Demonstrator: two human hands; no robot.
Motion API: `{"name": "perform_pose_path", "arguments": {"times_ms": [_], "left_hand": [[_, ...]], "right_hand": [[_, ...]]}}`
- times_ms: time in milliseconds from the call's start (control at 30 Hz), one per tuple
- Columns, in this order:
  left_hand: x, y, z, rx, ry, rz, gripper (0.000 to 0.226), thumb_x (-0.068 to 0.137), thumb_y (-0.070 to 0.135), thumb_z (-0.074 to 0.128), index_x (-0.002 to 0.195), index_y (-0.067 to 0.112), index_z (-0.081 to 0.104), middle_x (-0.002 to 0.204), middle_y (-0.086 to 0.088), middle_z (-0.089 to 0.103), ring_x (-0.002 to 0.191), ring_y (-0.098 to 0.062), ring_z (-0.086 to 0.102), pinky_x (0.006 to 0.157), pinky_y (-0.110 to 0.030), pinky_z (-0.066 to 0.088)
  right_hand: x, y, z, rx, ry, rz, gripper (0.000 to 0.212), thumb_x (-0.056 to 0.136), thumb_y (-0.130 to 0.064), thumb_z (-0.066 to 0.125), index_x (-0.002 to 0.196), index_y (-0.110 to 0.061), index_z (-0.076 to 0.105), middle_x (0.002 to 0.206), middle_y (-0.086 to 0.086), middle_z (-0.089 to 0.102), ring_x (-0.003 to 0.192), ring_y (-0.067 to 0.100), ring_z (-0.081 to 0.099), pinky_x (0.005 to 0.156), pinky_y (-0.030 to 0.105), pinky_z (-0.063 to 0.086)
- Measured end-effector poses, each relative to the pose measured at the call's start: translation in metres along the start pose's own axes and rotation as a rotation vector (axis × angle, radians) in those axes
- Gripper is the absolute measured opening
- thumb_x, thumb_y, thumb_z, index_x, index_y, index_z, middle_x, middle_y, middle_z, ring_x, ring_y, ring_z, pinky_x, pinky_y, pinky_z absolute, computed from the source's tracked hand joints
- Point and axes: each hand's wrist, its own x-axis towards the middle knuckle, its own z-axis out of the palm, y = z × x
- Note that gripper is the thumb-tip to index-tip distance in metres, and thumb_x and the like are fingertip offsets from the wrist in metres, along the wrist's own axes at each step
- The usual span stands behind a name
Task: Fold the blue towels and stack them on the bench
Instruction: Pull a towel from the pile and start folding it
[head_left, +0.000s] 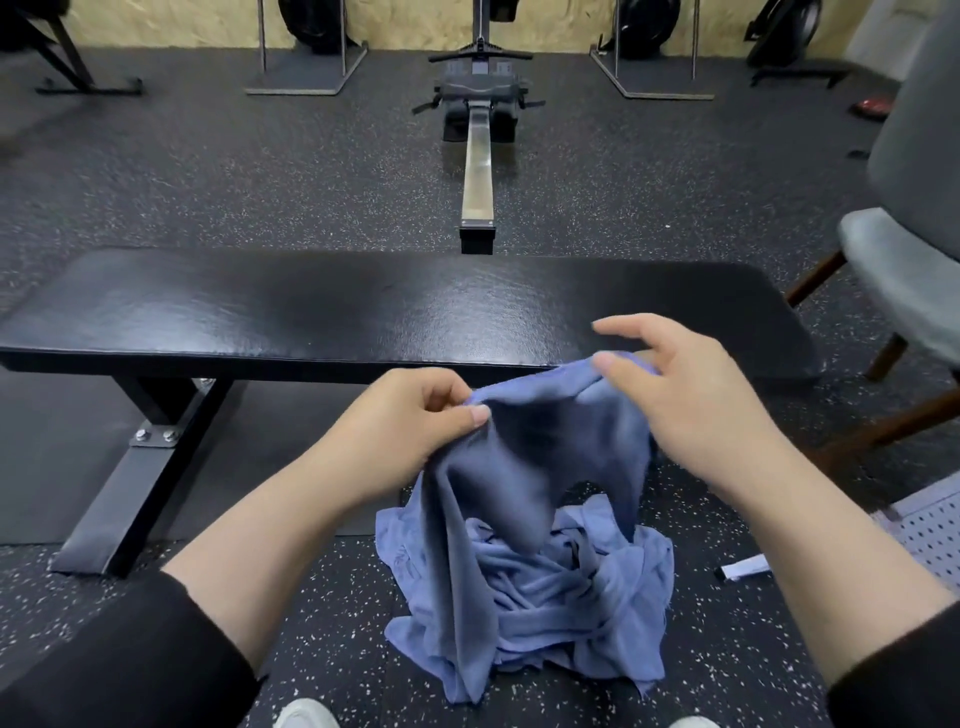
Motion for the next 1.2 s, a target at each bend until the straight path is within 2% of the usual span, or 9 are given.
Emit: {"name": "perform_pose_path", "arguments": {"times_ms": [133,233,333,433,700,867,967,1033,1200], "left_hand": [[0.000,0.016,0.016,-0.048,0.068,0.051,0.025,0.087,0.031,0.077,0.074,0.013,0.065,0.062,0.003,0.052,0.060,-0.011,0.040,0.061,-0.032,0.032],[0.000,0.025,0.022,-0.132,0.035,0.087,0.020,0.088,0.028,0.077,0.075,0.014,0.069,0.063,-0.004,0.058,0.061,-0.010,0.043,0.062,-0.032,0.034],[-0.002,0.029,0.023,-0.202,0.049,0.103,0.017,0.088,0.027,0.077,0.078,0.015,0.072,0.070,-0.015,0.066,0.065,-0.012,0.047,0.064,-0.032,0.037],[-0.001,0.026,0.022,-0.251,0.065,0.083,0.019,0.089,0.028,0.076,0.082,0.012,0.068,0.068,-0.007,0.057,0.065,-0.014,0.043,0.061,-0.030,0.031],[-0.003,0.006,0.025,0.082,-0.184,-0.149,0.037,0.098,0.035,0.061,0.083,0.001,0.058,0.068,0.001,0.050,0.062,-0.012,0.042,0.061,-0.023,0.038],[-0.001,0.006,0.023,0.031,0.015,-0.122,0.026,0.101,0.029,0.057,0.083,0.012,0.062,0.074,-0.003,0.066,0.064,-0.010,0.049,0.067,-0.030,0.039],[0.001,0.011,0.022,-0.070,0.122,-0.060,0.019,0.099,0.030,0.061,0.084,0.020,0.068,0.076,0.005,0.073,0.066,-0.009,0.055,0.067,-0.033,0.045],[0.001,0.013,0.023,-0.098,0.144,-0.019,0.014,0.096,0.030,0.065,0.086,0.022,0.072,0.080,0.003,0.075,0.070,-0.008,0.060,0.072,-0.034,0.050],[0.000,0.017,0.031,0.008,0.180,0.082,0.013,0.089,0.025,0.075,0.076,0.022,0.073,0.056,0.019,0.059,0.052,0.001,0.047,0.056,-0.014,0.035]], "right_hand": [[-0.009,-0.007,0.014,-0.086,-0.328,-0.055,0.052,0.093,-0.035,0.070,0.140,-0.047,0.052,0.066,-0.001,0.060,0.059,0.005,0.046,0.063,0.026,0.042],[-0.013,-0.009,0.022,-0.090,-0.415,-0.067,0.035,0.096,-0.033,0.067,0.128,-0.047,0.062,0.066,-0.008,0.061,0.060,0.009,0.051,0.064,0.030,0.043],[-0.014,-0.011,0.026,-0.064,-0.367,-0.094,0.009,0.097,-0.032,0.064,0.099,-0.034,0.072,0.082,-0.007,0.073,0.077,0.014,0.064,0.077,0.035,0.050],[-0.013,-0.012,0.029,-0.016,-0.301,-0.077,0.015,0.098,-0.033,0.064,0.086,-0.026,0.069,0.059,-0.010,0.056,0.053,0.009,0.045,0.052,0.026,0.038],[-0.007,-0.011,0.028,0.274,0.078,0.046,0.016,0.099,-0.026,0.063,0.088,-0.020,0.072,0.080,0.017,0.070,0.069,0.013,0.053,0.070,0.038,0.047],[-0.004,-0.003,0.023,0.237,0.173,0.092,0.015,0.098,-0.031,0.065,0.088,-0.021,0.072,0.073,0.007,0.068,0.068,0.011,0.053,0.069,0.039,0.048],[-0.003,0.002,0.019,0.075,0.079,0.122,0.007,0.094,-0.029,0.068,0.098,-0.023,0.070,0.076,-0.001,0.068,0.067,0.011,0.056,0.062,0.024,0.042],[-0.005,-0.001,0.019,-0.040,-0.015,0.132,0.021,0.092,-0.028,0.071,0.112,-0.030,0.066,0.072,-0.002,0.061,0.063,0.008,0.053,0.056,0.015,0.036],[-0.012,-0.010,0.030,-0.068,-0.258,-0.027,0.056,0.092,-0.028,0.071,0.140,-0.049,0.050,0.057,-0.006,0.042,0.052,0.006,0.037,0.053,0.017,0.034]]}}
